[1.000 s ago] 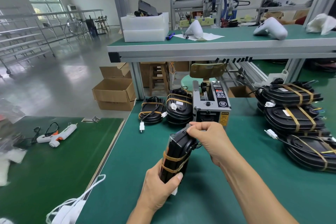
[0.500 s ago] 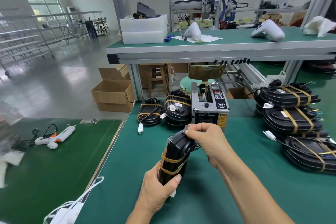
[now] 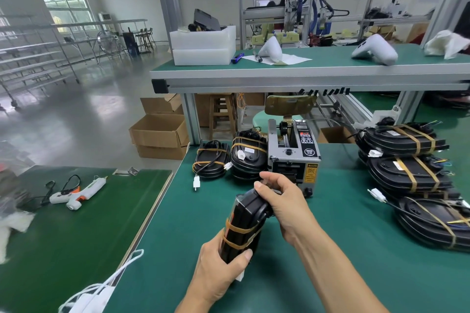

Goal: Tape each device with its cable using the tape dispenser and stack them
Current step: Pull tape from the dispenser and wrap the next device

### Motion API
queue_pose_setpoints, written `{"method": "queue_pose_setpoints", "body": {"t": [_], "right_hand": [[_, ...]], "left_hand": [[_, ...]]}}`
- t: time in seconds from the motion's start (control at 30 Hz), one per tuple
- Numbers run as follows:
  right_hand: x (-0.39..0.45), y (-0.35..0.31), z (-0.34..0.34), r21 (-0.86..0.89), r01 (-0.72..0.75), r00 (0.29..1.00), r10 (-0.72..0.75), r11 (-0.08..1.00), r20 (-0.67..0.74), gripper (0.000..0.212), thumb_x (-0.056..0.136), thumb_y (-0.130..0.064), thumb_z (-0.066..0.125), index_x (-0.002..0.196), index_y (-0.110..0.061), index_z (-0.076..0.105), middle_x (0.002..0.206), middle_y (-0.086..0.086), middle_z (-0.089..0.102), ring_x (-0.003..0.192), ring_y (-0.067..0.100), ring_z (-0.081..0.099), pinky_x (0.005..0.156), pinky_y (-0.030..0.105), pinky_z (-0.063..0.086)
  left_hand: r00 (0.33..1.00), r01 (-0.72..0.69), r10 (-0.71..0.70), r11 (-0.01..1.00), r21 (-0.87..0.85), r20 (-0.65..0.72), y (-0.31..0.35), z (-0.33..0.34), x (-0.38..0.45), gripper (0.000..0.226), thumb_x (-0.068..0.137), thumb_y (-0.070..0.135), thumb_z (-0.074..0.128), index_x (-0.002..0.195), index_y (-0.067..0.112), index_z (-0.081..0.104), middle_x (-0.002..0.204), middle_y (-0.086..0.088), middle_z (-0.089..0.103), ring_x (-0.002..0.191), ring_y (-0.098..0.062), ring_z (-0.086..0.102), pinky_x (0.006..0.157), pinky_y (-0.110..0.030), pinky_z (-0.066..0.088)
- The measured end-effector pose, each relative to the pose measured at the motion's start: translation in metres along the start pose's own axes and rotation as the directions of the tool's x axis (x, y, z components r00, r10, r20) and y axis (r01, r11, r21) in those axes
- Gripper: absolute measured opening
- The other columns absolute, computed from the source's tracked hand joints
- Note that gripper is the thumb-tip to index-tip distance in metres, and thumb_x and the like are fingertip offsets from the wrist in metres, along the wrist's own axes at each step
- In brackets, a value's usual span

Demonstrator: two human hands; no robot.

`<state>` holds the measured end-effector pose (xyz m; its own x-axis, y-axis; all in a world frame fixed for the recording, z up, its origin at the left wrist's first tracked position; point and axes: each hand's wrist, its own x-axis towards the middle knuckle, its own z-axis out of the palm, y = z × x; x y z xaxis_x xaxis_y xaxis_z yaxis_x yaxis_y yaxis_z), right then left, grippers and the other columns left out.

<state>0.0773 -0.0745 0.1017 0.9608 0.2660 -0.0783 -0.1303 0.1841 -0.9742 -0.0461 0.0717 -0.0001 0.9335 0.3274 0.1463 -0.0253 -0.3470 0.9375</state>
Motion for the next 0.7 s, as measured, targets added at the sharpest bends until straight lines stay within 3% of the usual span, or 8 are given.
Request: {"method": "queue_pose_setpoints", "body": {"t": [0.17, 0.37, 0.53, 0.7], "right_hand": [[0.0049, 0.0026, 0.0011, -0.027, -0.034, 0.998, 0.036, 0.999, 0.059, 0.026, 0.094, -0.026, 0.077, 0.120, -0.028, 0.072, 0.112, -0.004, 0.076, 0.098, 0.009, 0.071, 0.073, 0.020, 0.052], [0.0098, 0.0036, 0.0012, -0.042, -0.042, 0.998, 0.044, 0.998, 0.055, 0.021, 0.097, -0.024, 0.073, 0.117, -0.030, 0.074, 0.111, -0.006, 0.077, 0.103, 0.011, 0.071, 0.075, 0.021, 0.052], [0.0087, 0.0030, 0.0055, -0.057, -0.008, 0.998, 0.011, 0.998, 0.062, 0.024, 0.099, -0.023, 0.070, 0.123, -0.029, 0.072, 0.116, -0.005, 0.074, 0.108, 0.011, 0.069, 0.084, 0.021, 0.052], [0.0061, 0.0017, 0.0020, -0.120, 0.024, 0.997, -0.016, 0.992, 0.072, 0.030, 0.100, -0.026, 0.069, 0.130, -0.027, 0.070, 0.122, -0.006, 0.072, 0.113, 0.010, 0.067, 0.101, 0.031, 0.054]], "left_hand": [[1.000, -0.011, 0.011, 1.000, 0.005, 0.010, -0.0024, -0.0006, 0.0021, 0.033, 0.073, 0.055, 0.076, 0.103, 0.041, 0.075, 0.083, 0.003, 0.079, 0.077, -0.012, 0.072, 0.075, -0.020, 0.056], [1.000, -0.006, 0.006, 1.000, 0.008, 0.005, -0.0020, -0.0008, 0.0012, 0.033, 0.075, 0.052, 0.076, 0.105, 0.039, 0.074, 0.086, 0.004, 0.082, 0.082, -0.014, 0.075, 0.076, -0.014, 0.054], [1.000, 0.020, -0.020, 1.000, 0.001, -0.004, -0.0047, -0.0014, 0.0024, 0.035, 0.074, 0.057, 0.077, 0.107, 0.045, 0.076, 0.095, 0.008, 0.082, 0.092, -0.012, 0.075, 0.081, -0.021, 0.058], [0.999, 0.035, -0.035, 0.999, -0.009, 0.006, -0.0036, -0.0013, 0.0011, 0.034, 0.075, 0.055, 0.076, 0.106, 0.042, 0.075, 0.088, 0.004, 0.081, 0.085, -0.015, 0.075, 0.078, -0.022, 0.058]]}}
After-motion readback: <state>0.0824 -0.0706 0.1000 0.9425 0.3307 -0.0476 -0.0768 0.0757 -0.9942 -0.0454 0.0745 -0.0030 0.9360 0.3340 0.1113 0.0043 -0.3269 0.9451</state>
